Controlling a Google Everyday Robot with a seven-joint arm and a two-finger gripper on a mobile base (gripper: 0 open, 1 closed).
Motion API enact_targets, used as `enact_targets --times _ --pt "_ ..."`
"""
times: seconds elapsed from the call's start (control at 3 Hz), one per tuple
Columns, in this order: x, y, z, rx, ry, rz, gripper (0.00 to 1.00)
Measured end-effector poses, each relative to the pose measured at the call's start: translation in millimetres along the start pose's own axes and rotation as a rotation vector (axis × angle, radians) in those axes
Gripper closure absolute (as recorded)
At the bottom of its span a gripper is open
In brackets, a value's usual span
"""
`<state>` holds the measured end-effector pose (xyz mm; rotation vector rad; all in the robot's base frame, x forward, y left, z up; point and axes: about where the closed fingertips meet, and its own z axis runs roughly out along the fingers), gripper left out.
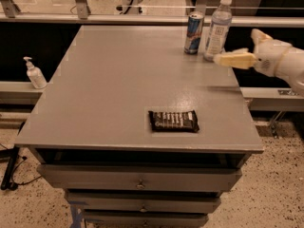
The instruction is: Move blue plastic bottle near redbull can
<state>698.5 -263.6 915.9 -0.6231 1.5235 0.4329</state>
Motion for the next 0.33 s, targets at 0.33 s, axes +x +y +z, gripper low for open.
enact_targets --times 0.33 --pt "6.9 -16.0 -40.9 0.054 0.013 0.002 0.00"
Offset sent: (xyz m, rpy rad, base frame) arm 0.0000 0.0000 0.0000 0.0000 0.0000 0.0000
